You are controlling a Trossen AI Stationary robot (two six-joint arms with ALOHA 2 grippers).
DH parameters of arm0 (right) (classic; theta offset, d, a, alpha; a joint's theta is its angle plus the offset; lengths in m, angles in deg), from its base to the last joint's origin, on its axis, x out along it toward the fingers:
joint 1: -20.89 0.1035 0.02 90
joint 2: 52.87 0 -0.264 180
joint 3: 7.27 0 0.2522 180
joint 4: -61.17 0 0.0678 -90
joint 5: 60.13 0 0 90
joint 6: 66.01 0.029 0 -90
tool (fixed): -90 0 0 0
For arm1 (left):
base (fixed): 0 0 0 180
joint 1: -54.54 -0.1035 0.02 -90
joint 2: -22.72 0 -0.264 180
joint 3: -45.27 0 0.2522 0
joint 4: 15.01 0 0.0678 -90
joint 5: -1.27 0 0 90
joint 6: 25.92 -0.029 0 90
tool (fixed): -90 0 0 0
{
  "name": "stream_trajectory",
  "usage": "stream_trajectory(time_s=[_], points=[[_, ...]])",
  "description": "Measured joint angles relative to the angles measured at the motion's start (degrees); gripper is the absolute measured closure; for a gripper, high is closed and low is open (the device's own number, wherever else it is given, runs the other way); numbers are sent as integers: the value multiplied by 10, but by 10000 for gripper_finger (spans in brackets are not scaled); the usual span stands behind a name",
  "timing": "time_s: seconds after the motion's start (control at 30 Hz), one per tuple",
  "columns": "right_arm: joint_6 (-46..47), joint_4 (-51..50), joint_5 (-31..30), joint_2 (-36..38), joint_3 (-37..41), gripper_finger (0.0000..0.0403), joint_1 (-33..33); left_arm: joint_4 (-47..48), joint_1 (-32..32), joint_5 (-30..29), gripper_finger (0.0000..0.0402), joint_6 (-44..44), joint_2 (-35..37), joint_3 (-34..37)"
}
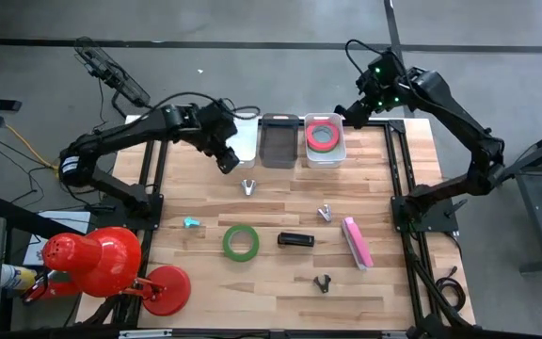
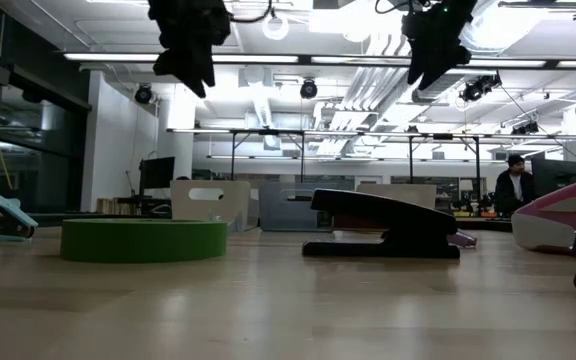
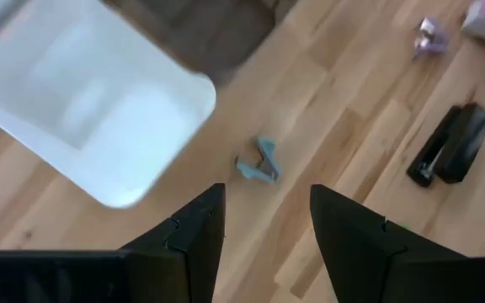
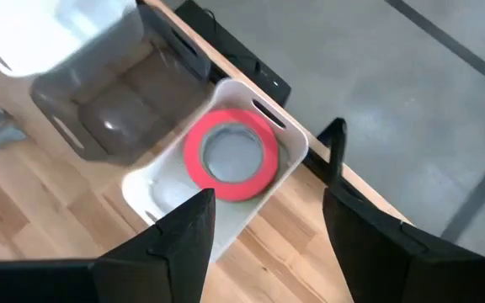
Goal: Pick and place Stapler, Stapler remover, tape
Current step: Put the green tape into the right white bin
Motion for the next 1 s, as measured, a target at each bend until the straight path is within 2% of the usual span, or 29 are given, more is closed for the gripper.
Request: stream_trajectory(time_s=[0.17,0.73,0.83,1.0], points=[[-11,-15,-31,0,0,190,8,8,23,-10,229,38,-19,18],[-22,-20,-32,70,0,190,8,-51,125,3,228,254,-20,152],[-22,-21,-32,80,0,190,8,-60,139,14,213,288,-20,165],[-23,-22,-28,87,0,190,8,-73,169,24,158,323,-35,176]])
